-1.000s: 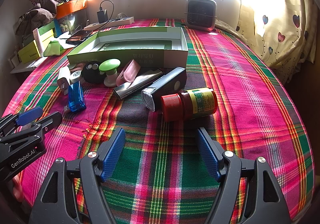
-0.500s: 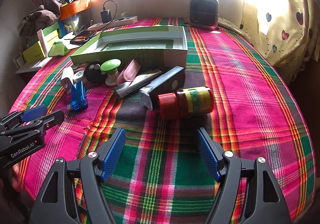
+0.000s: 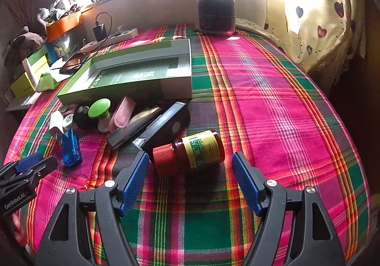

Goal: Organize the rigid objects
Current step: 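Move the left tool to the white USB charger while the right tool approaches the red-capped bottle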

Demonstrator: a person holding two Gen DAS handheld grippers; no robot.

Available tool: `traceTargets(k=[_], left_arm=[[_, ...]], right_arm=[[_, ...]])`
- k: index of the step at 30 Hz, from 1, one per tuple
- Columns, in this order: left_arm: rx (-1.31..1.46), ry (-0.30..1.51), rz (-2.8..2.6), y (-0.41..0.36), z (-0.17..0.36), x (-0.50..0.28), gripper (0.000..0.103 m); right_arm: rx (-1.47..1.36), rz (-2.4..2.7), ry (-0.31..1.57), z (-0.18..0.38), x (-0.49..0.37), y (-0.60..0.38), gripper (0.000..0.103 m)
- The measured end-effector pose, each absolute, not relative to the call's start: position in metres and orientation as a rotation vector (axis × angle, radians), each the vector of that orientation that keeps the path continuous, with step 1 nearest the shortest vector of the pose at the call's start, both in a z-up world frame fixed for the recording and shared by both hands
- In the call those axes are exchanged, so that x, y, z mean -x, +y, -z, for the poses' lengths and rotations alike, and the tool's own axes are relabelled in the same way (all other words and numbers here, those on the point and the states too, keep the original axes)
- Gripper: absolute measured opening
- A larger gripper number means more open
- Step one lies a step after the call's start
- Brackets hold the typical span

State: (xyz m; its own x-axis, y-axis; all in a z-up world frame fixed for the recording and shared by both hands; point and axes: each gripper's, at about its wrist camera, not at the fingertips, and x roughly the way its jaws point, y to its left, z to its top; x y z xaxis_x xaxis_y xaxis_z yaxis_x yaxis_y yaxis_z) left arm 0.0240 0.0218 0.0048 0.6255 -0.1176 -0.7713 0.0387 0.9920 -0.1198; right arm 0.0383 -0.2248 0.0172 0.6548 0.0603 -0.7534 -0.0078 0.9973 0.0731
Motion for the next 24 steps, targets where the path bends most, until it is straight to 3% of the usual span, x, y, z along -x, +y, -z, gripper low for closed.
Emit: traceTargets(k=[24], left_arm=[[0.205, 0.911, 0.147, 0.027, -0.016, -0.056, 0.056]], right_arm=[[-0.144, 0.059, 0.877, -0.016, -0.050, -0.254, 0.073]])
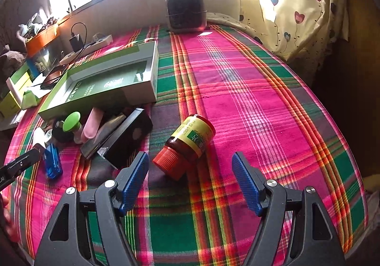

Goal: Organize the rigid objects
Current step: 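Move the left tool to the white USB charger while the right tool approaches the red-capped bottle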

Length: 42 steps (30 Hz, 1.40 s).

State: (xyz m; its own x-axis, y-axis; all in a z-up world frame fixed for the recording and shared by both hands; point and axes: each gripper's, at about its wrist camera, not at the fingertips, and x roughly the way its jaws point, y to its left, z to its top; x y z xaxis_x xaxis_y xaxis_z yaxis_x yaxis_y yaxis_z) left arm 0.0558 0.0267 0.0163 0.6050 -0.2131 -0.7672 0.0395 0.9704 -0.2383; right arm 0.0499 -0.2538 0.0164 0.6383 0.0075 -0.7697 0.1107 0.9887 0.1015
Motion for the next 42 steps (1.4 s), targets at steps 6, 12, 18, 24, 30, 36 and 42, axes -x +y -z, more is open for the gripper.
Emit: traceTargets(k=[6, 12, 18, 24, 30, 36, 42], left_arm=[[0.185, 0.913, 0.102, 0.031, -0.016, -0.065, 0.056], [0.157, 0.912, 0.078, 0.040, -0.016, -0.069, 0.056], [0.126, 0.921, 0.047, 0.051, -0.015, -0.070, 0.056], [0.138, 0.926, 0.029, 0.062, -0.012, -0.075, 0.056], [0.113, 0.937, 0.033, 0.056, -0.007, -0.083, 0.056], [0.062, 0.920, 0.023, 0.053, -0.005, -0.089, 0.056], [0.054, 0.903, 0.025, 0.054, -0.004, -0.090, 0.055]], right_arm=[[-0.133, 0.062, 0.901, -0.013, -0.063, -0.252, 0.073], [-0.104, 0.088, 0.909, -0.013, -0.065, -0.255, 0.073], [-0.088, 0.106, 0.918, -0.011, -0.064, -0.265, 0.073], [-0.096, 0.117, 0.919, -0.011, -0.065, -0.275, 0.073], [-0.093, 0.101, 0.919, -0.011, -0.069, -0.275, 0.073], [-0.077, 0.098, 0.919, -0.011, -0.074, -0.273, 0.068], [-0.073, 0.091, 0.916, -0.011, -0.076, -0.273, 0.060]])
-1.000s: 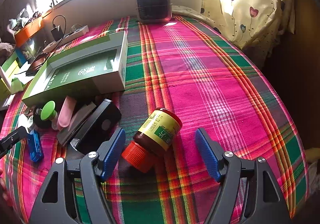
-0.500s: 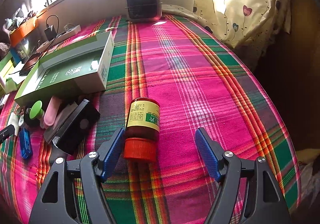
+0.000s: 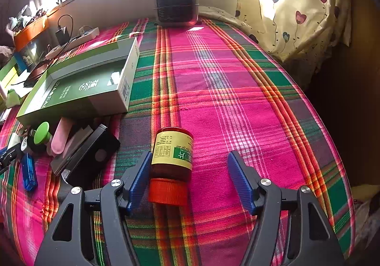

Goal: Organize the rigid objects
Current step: 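Move the left tool to the white USB charger while the right tool approaches the red-capped bottle, then close the left tool on the white charger while the right tool grasps the red-capped bottle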

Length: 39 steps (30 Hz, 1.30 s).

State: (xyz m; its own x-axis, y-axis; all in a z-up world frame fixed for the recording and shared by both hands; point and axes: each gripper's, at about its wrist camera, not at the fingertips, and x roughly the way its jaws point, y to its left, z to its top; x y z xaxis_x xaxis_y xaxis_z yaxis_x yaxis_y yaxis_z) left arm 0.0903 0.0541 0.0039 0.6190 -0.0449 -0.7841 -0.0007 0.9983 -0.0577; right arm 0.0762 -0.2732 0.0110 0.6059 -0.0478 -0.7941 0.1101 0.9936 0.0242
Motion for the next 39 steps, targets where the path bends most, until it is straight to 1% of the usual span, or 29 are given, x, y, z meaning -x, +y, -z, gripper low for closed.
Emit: traceTargets(k=[2, 4, 5, 7, 9, 11, 15, 26, 33, 39], left_arm=[[0.050, 0.901, 0.022, 0.054, -0.004, -0.091, 0.052], [0.049, 0.899, 0.017, 0.055, -0.004, -0.092, 0.045], [0.052, 0.899, 0.017, 0.055, -0.004, -0.092, 0.043], [0.059, 0.898, 0.015, 0.056, -0.004, -0.092, 0.035], [0.063, 0.898, 0.017, 0.056, -0.004, -0.093, 0.031], [0.064, 0.898, 0.015, 0.055, -0.004, -0.093, 0.029], [0.068, 0.898, 0.022, 0.055, -0.004, -0.092, 0.020], [0.070, 0.893, 0.031, 0.054, -0.009, -0.090, 0.020], [0.068, 0.884, 0.044, 0.054, -0.016, -0.089, 0.020], [0.069, 0.911, 0.046, 0.052, -0.008, -0.088, 0.020]], right_arm=[[-0.073, 0.091, 0.914, -0.011, -0.077, -0.273, 0.058], [-0.070, 0.087, 0.913, -0.012, -0.077, -0.273, 0.057], [-0.069, 0.085, 0.912, -0.012, -0.077, -0.273, 0.055], [-0.069, 0.077, 0.909, -0.012, -0.077, -0.272, 0.051], [-0.070, 0.074, 0.906, -0.013, -0.076, -0.272, 0.041], [-0.073, 0.067, 0.904, -0.013, -0.076, -0.272, 0.037], [-0.080, 0.053, 0.902, -0.014, -0.075, -0.272, 0.033], [-0.075, 0.025, 0.901, -0.015, -0.074, -0.269, 0.033], [-0.073, 0.009, 0.873, -0.025, -0.073, -0.267, 0.033], [-0.064, 0.000, 0.866, -0.028, -0.073, -0.263, 0.033]])
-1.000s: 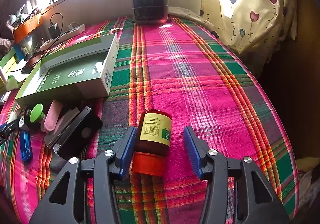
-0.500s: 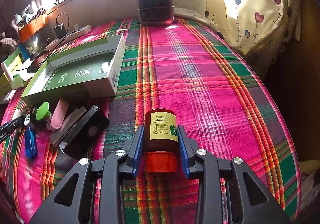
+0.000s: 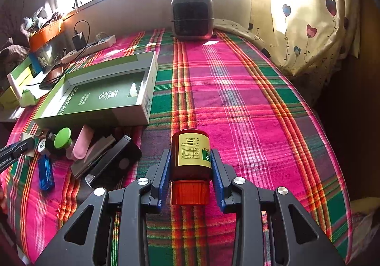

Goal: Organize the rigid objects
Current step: 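Close the left tool on the white charger while the right tool grasps the red-capped bottle, then carry the charger with the left tool and the bottle with the right tool into the green box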

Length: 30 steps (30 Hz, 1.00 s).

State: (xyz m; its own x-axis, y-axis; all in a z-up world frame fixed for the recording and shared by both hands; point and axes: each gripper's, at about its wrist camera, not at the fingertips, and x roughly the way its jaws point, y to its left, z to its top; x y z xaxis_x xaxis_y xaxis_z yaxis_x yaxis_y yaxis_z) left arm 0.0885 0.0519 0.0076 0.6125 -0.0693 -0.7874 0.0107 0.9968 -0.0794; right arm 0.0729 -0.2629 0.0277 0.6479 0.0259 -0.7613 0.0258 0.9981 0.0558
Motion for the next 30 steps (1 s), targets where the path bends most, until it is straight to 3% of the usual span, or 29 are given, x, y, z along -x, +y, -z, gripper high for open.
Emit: traceTargets(k=[19, 30], left_arm=[[0.072, 0.907, 0.054, 0.051, -0.007, -0.079, 0.019], [0.063, 0.870, 0.090, 0.051, -0.034, -0.081, 0.019]], right_arm=[[-0.057, -0.032, 0.879, -0.024, -0.071, -0.253, 0.033], [-0.037, -0.067, 0.848, -0.040, -0.074, -0.245, 0.033]])
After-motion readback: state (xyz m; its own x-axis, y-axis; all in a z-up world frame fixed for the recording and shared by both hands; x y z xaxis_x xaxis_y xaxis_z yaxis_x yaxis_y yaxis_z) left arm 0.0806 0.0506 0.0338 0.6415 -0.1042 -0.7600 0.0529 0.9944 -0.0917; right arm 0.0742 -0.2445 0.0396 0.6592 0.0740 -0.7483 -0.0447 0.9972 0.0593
